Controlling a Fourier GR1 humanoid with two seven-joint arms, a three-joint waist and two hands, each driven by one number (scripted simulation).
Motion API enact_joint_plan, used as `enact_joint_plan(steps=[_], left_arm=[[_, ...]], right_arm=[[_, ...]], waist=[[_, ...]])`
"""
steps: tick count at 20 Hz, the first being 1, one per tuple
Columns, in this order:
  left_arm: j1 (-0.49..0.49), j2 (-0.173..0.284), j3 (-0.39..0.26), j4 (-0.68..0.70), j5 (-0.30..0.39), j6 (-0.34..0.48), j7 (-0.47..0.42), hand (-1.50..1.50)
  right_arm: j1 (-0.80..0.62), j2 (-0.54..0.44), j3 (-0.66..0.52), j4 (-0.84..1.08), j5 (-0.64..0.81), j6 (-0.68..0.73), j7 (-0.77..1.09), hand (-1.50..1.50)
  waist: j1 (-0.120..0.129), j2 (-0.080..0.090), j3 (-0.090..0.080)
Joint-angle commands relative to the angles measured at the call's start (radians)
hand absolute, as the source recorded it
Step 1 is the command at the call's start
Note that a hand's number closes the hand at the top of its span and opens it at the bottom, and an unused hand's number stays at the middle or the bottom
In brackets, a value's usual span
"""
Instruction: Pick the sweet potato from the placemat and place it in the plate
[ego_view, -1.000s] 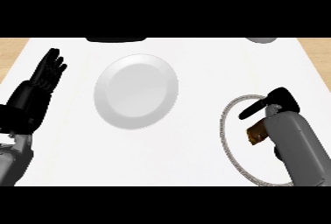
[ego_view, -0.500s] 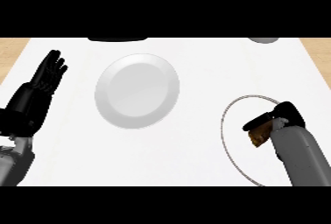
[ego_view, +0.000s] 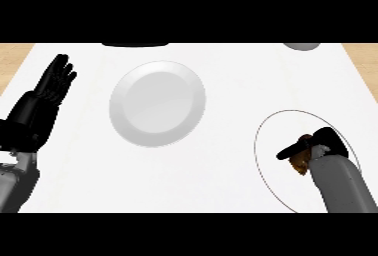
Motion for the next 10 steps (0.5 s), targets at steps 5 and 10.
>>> enact_joint_plan(steps=[5, 10], left_arm=[[0.043, -0.031, 0.001, -0.014, -0.023, -0.029, -0.017, 0.00], [0.023, -0.012, 0.054, -0.017, -0.013, -0.049, 0.014, 0.00]], right_arm=[[0.058, 0.015, 0.046, -0.016, 0.205, -0.098, 0.095, 1.50], [0.172, -0.056, 0.102, -0.185, 0.263, 0.020, -0.046, 1.50]], waist=[[0.010, 0.005, 0.007], [0.000, 0.002, 0.007]])
